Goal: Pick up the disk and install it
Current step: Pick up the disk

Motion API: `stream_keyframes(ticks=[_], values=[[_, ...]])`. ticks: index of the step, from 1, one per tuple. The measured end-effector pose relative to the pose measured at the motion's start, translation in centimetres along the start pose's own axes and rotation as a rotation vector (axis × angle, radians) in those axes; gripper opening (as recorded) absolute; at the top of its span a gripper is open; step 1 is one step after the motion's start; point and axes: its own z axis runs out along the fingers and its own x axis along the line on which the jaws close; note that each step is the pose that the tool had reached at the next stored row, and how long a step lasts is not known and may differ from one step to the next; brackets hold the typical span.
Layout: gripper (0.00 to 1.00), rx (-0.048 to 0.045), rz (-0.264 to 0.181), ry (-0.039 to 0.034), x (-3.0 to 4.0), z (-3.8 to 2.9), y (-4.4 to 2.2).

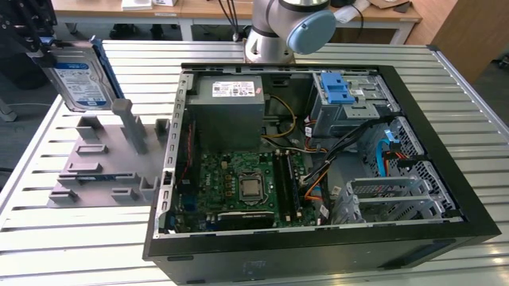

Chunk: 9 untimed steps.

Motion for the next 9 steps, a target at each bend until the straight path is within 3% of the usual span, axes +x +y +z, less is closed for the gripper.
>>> stream_keyframes(ticks=[9], values=[[0.36, 0.0002, 0.0, 0.0, 0.0, -0.52, -0.01]])
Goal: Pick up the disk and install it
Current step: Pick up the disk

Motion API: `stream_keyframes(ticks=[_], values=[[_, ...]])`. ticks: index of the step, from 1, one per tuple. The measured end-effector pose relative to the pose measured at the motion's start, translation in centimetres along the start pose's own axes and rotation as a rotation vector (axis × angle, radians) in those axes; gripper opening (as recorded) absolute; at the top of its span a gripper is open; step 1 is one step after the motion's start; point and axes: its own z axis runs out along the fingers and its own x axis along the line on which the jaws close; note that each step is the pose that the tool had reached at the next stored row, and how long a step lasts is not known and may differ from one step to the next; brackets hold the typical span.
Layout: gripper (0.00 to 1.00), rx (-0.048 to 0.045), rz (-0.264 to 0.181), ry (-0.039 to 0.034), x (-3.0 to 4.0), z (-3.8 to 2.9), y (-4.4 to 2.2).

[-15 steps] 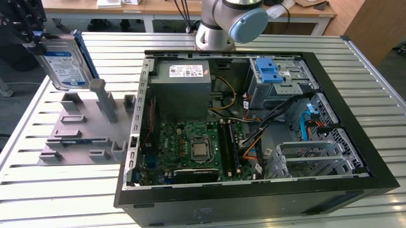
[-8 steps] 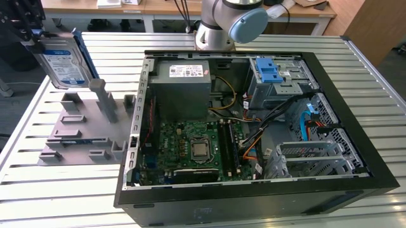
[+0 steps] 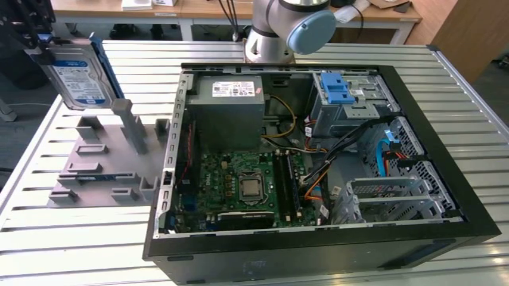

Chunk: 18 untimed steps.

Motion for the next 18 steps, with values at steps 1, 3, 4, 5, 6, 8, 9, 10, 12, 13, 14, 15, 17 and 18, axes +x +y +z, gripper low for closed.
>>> stream_keyframes(ticks=[1, 3, 4, 5, 6, 8, 9, 10, 12, 13, 14, 15, 17, 18], values=[[0.36, 0.0, 0.0, 0.0, 0.0, -0.06, 0.0], [0.36, 0.0001, 0.0, 0.0, 0.0, -0.17, 0.0], [0.36, 0.0002, 0.0, 0.0, 0.0, -0.22, 0.0], [0.36, 0.0001, 0.0, 0.0, 0.0, -0.29, -0.01], [0.36, 0.0002, 0.0, 0.0, 0.0, -0.34, 0.0], [0.36, 0.0002, 0.0, 0.0, 0.0, -0.46, -0.01], [0.36, 0.0002, 0.0, 0.0, 0.0, -0.51, -0.01], [0.36, 0.0003, 0.0, 0.0, 0.0, -0.57, -0.01], [0.36, 0.0002, 0.0, 0.0, 0.0, -0.69, -0.01], [0.36, 0.0003, 0.0, 0.0, 0.0, -0.75, -0.01], [0.36, 0.0004, 0.0, 0.0, 0.0, -0.8, -0.01], [0.36, 0.0005, 0.0, 0.0, 0.01, -0.85, -0.01], [0.36, 0.0004, 0.0, 0.0, 0.0, -0.96, -0.02], [0.36, 0.0004, 0.0, 0.0, 0.01, -1.02, -0.02]])
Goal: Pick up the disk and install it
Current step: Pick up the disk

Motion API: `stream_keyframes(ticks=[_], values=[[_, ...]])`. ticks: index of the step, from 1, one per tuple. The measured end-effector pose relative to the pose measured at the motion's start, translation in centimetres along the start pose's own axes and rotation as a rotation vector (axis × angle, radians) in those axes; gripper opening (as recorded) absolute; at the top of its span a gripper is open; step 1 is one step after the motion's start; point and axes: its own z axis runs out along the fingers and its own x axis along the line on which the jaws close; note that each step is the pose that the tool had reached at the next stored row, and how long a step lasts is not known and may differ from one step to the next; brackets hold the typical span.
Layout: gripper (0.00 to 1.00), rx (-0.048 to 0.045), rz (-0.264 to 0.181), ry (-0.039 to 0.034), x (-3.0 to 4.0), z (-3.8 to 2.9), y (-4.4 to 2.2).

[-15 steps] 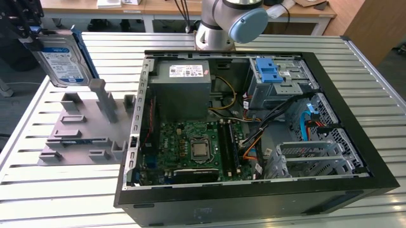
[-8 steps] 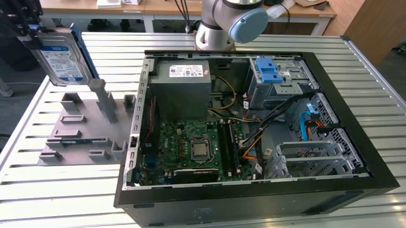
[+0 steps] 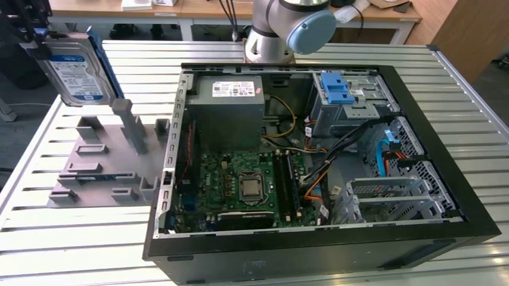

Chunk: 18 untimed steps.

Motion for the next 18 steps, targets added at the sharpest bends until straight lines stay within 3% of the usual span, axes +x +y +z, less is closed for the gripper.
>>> stream_keyframes(ticks=[18], values=[[0.36, 0.0004, 0.0, 0.0, 0.01, -1.26, -0.02]])
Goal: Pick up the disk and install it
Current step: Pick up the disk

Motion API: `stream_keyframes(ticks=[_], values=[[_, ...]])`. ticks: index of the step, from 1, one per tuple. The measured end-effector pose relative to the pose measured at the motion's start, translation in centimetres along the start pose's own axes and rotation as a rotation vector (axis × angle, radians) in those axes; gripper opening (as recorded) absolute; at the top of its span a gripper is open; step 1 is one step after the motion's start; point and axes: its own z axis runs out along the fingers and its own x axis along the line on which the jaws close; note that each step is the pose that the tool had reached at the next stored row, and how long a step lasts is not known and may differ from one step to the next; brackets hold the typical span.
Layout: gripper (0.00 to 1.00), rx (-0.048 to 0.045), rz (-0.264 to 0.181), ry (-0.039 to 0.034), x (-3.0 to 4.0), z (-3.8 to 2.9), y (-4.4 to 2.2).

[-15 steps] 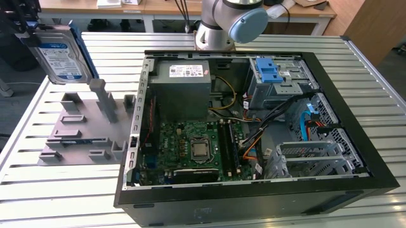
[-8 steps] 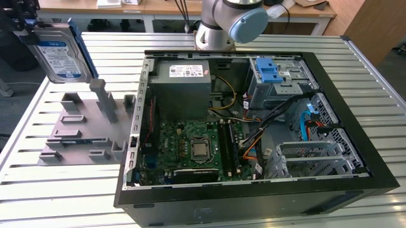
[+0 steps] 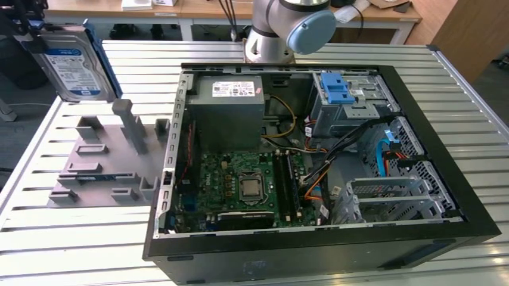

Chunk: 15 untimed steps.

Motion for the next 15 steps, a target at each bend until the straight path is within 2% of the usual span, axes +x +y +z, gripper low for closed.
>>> stream_keyframes(ticks=[15], values=[[0.36, 0.0002, 0.0, 0.0, 0.01, -1.35, -0.03]])
